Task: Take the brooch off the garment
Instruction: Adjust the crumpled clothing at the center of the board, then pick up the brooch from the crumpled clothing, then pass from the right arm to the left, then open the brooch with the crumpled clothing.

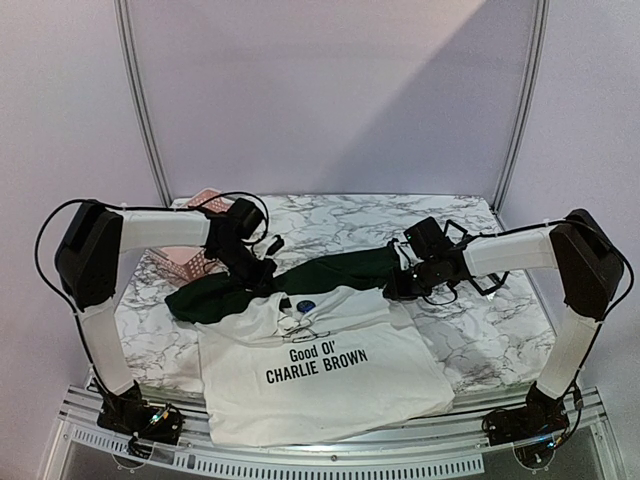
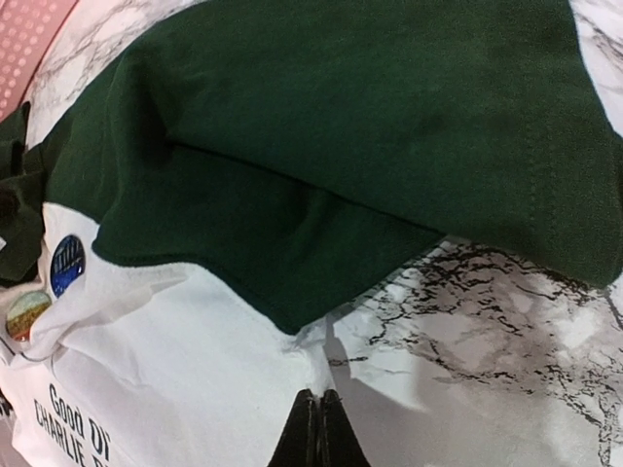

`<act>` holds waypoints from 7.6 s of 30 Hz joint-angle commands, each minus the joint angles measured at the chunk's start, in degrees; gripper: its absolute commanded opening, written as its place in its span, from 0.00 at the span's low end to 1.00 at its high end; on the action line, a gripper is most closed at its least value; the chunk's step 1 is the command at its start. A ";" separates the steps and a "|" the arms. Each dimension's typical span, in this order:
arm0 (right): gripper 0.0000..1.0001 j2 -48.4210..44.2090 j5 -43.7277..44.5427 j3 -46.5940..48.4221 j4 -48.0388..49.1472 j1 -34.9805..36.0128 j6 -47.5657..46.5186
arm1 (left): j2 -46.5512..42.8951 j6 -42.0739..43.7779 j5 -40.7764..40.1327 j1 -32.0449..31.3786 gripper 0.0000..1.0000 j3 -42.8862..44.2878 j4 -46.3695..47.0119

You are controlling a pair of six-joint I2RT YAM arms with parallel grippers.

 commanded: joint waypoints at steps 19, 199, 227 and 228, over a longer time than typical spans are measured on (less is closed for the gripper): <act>0.00 -11.35 18.86 -9.21 -10.11 -0.24 10.90 | -21.08 -3.11 -4.72 6.14 0.00 -7.28 -2.35; 0.00 8.63 -28.91 -7.65 66.33 15.82 13.49 | -7.68 -2.30 28.21 -5.29 0.12 -8.80 13.09; 0.12 9.11 -27.43 -6.77 59.77 15.66 10.70 | -7.52 -2.14 27.04 -5.26 0.00 -8.32 12.38; 0.11 9.11 -27.32 -6.77 59.68 15.70 10.70 | -7.55 -2.16 27.04 -5.27 0.00 -8.36 12.31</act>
